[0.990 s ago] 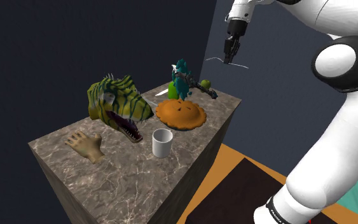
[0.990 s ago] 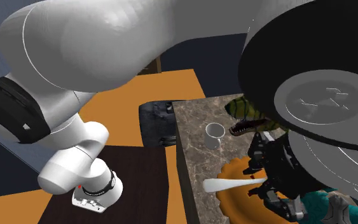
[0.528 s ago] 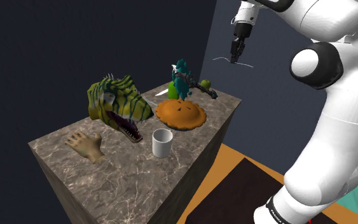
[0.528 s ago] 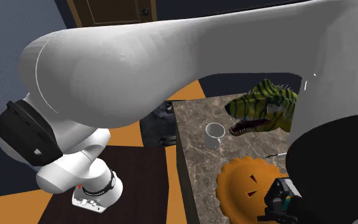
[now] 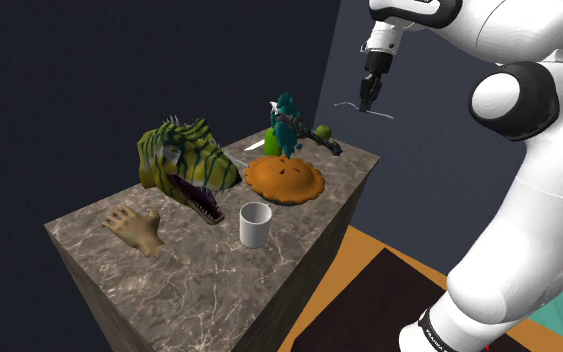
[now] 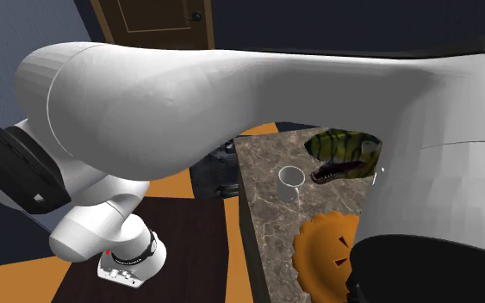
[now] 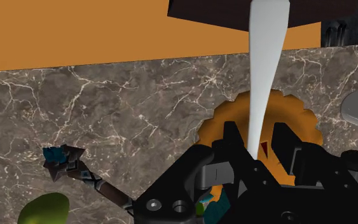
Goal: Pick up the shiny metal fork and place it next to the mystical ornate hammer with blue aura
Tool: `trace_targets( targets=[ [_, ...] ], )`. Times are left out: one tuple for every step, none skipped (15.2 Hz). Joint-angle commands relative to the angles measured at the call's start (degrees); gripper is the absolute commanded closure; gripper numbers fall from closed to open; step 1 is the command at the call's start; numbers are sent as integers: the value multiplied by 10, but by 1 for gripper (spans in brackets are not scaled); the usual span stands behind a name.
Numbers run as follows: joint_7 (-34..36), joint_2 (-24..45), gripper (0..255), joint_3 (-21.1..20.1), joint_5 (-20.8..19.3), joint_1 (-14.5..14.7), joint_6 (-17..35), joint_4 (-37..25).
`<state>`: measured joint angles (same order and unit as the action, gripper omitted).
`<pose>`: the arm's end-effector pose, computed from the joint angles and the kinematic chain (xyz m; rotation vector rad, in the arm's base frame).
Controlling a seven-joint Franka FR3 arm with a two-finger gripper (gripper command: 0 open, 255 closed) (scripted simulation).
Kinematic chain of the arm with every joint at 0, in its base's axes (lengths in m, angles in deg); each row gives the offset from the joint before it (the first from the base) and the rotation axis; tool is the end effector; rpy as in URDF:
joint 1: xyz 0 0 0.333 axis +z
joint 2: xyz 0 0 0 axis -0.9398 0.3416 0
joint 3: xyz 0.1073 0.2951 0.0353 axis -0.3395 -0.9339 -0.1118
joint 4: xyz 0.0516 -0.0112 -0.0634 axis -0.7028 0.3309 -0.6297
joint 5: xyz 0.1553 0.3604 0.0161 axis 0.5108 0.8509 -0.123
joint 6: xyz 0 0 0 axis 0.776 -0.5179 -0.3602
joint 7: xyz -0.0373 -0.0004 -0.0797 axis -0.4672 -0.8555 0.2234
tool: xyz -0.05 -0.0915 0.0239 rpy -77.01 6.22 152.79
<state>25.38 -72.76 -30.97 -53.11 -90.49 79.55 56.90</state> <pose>0.5202 -0.2564 0.6218 -2.9305 -0.2346 0.1728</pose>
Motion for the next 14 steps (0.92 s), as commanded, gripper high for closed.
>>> trace_targets(
  targets=[
    [-1, -6, 255, -1, -1, 2, 19, 24],
    [-1, -9, 255, -1, -2, 2, 28, 36],
    [-2, -12, 255, -1, -2, 3, 37, 48],
    [-2, -14, 255, -1, -3, 3, 46, 60],
    [-3, -17, 255, -1, -3, 3, 54, 71],
    [-4, -19, 255, -1, -4, 4, 63, 81],
    [-4, -21, 255, -1, -4, 4, 71, 92],
    [-5, -23, 255, -2, -5, 5, 80, 102],
    [-6, -25, 255, -2, -5, 5, 88, 112],
    [-6, -26, 255, -2, -5, 5, 96, 122],
    [-7, -27, 255, -2, -6, 6, 104, 131],
    [-7, -29, 255, -2, -6, 6, 113, 141],
    [-8, -30, 255, -2, -6, 6, 121, 150],
    [-9, -30, 255, -2, -6, 6, 129, 158]
  ],
)
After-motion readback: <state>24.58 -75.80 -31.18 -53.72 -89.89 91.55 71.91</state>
